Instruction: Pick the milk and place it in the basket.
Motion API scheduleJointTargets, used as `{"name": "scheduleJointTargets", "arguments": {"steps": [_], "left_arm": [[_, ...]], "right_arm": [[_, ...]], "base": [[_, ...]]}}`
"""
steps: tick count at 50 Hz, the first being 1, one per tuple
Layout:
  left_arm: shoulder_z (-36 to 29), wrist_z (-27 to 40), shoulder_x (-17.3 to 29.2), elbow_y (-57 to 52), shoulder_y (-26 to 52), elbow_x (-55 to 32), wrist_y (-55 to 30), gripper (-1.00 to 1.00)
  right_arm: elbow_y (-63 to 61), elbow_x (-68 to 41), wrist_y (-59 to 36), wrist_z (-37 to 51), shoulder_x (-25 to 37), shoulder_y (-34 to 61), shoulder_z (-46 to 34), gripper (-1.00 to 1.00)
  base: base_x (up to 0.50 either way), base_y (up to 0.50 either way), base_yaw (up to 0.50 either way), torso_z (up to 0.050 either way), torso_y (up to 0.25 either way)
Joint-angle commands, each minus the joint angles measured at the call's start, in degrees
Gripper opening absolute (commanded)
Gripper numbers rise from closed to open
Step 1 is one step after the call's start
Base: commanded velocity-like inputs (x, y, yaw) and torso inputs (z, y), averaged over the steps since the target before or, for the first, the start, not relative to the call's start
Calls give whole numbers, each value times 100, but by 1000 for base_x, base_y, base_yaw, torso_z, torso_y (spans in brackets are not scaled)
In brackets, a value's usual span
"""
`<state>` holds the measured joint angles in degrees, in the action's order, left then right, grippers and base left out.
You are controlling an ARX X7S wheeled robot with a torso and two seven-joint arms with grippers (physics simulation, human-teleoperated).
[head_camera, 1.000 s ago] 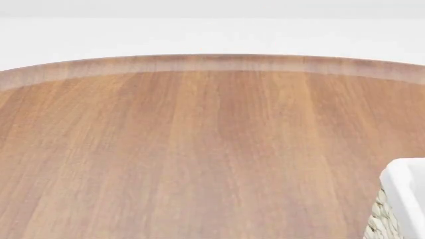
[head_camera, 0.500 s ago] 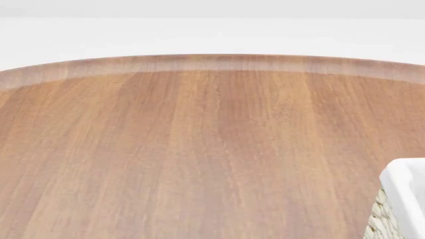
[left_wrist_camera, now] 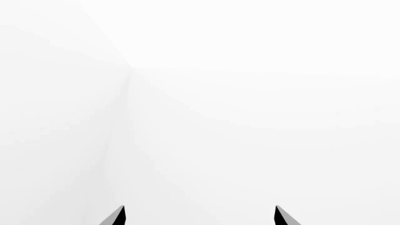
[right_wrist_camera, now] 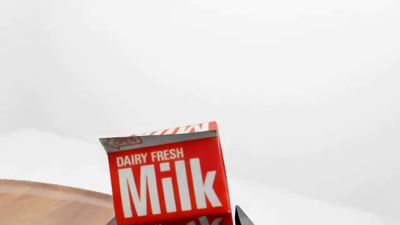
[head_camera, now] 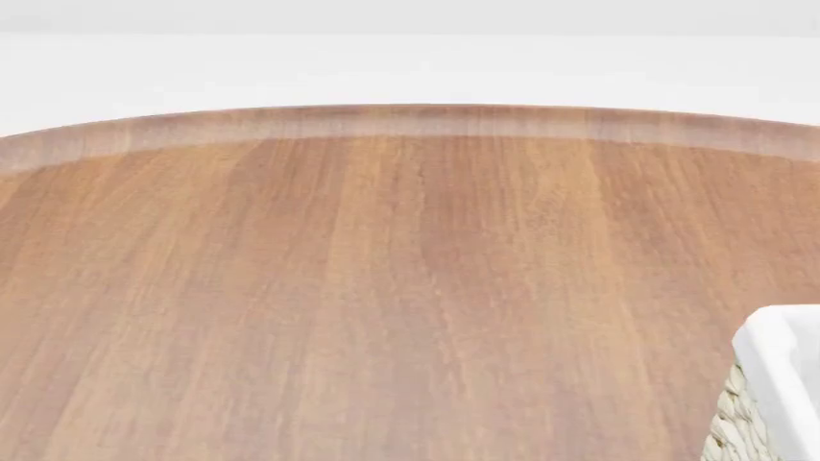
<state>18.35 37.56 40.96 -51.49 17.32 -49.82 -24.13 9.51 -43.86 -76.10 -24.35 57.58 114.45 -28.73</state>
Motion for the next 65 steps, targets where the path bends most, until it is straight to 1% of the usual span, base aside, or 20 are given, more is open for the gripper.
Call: {"name": "scheduleJointTargets", "arguments": {"steps": [1,5,14,19,26,33,36,38,43,47,50,53,55,60,65], "left_arm": [[110,-105,-68,-55,12,146,-100,100],[149,-83,-63,-69,42,84,-82,100],[132,-71,-36,-59,65,83,-83,100],[95,-50,-19,-59,113,70,-99,100],[48,-49,-12,-53,126,87,-100,100],[47,-43,-2,-53,121,88,-90,100],[39,-42,2,-44,125,93,-88,100],[32,-41,2,-44,125,95,-84,100],[-3,-54,-3,-34,119,124,-72,100],[-3,-56,0,-40,103,131,-62,100],[3,-47,9,-40,105,119,-63,100],[-4,-40,18,-44,111,117,-67,100],[-10,-35,17,-50,107,116,-67,100],[-27,-20,32,-61,120,111,-75,100],[-49,-13,35,-61,126,113,-75,100]], "right_arm": [[836,766,-158,-1455,-55,1291,-1089,-100],[1225,1070,-41,-1786,-169,1556,-1521,-100],[1831,1394,-68,-2270,-353,1863,-1952,-100],[2301,1795,-42,-2625,-509,2015,-2188,-100],[3000,2928,41,-3533,-864,2039,-2332,-100],[3854,3946,277,-4307,-1308,2038,-2259,-100],[4132,4289,374,-4733,-1432,2028,-2519,-100],[4390,4539,493,-4879,-1569,2042,-2413,-100],[5268,5667,919,-5546,-2026,2048,-2059,-100],[5807,6324,1212,-5764,-2280,2048,-1655,-100],[6066,6587,1347,-5882,-2365,2037,-1586,-100],[6163,6668,1367,-5997,-2399,2011,-1614,-100],[6079,6758,1319,-6215,-2363,1908,-1781,-100],[5928,6755,1190,-6307,-2306,1779,-1845,-100],[5417,6625,841,-6535,-2105,1462,-2163,-100]], "base": [[0,0,0,0,0],[0,0,0,0,0],[0,0,0,0,1],[0,0,0,0,2],[0,0,0,1,1],[0,0,0,0,0],[0,0,0,0,3],[0,0,0,0,0],[0,0,0,2,2],[0,0,0,0,0],[0,0,0,0,3],[0,0,0,0,0],[0,0,0,0,0],[0,0,0,0,2],[0,0,0,2,2]]}}
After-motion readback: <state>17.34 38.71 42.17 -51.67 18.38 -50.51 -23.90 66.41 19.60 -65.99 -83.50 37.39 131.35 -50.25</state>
